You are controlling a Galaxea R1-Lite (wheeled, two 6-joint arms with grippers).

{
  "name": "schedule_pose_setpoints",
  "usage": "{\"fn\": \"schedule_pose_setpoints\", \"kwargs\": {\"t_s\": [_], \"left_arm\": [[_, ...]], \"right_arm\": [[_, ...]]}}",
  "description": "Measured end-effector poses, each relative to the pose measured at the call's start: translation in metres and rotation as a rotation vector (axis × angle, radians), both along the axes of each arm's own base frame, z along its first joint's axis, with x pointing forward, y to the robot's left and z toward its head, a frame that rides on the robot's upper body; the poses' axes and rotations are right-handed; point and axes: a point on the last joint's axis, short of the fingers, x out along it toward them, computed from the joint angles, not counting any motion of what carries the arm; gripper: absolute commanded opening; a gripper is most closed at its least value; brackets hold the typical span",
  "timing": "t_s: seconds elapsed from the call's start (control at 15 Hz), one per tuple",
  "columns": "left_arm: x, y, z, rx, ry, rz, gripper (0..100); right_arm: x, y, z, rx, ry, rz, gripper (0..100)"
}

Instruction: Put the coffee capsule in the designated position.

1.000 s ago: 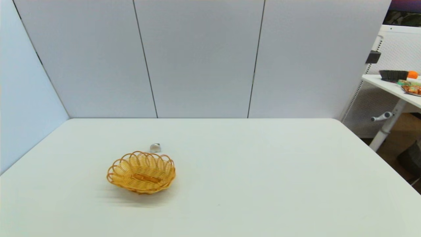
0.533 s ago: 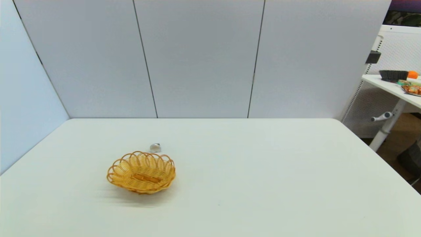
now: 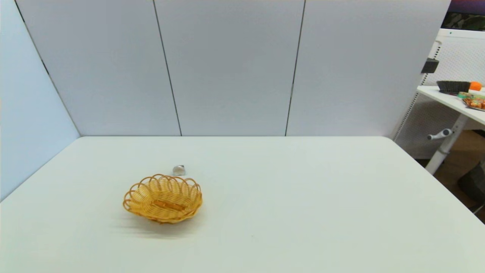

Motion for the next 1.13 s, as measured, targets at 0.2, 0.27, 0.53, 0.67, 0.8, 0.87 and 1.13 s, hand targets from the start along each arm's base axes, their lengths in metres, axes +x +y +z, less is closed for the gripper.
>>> {"fn": "schedule_pose_setpoints", "kwargs": {"t_s": [0.2,0.27,0.53,0.67,0.8,0.87,1.13], "left_arm": [[0.0,0.0,0.0,0.0,0.0,0.0,100],[0.0,0.0,0.0,0.0,0.0,0.0,100],[0.0,0.0,0.0,0.0,0.0,0.0,100],[0.0,0.0,0.0,0.0,0.0,0.0,100],[0.0,0.0,0.0,0.0,0.0,0.0,100],[0.0,0.0,0.0,0.0,0.0,0.0,100],[0.0,0.0,0.0,0.0,0.0,0.0,100]], "right_arm": [[0.0,0.0,0.0,0.0,0.0,0.0,100],[0.0,0.0,0.0,0.0,0.0,0.0,100],[0.0,0.0,0.0,-0.005,0.0,0.0,100],[0.0,0.0,0.0001,-0.001,-0.001,0.0,100],[0.0,0.0,0.0,0.0,0.0,0.0,100],[0.0,0.0,0.0,0.0,0.0,0.0,100],[0.0,0.0,0.0,0.0,0.0,0.0,100]]}}
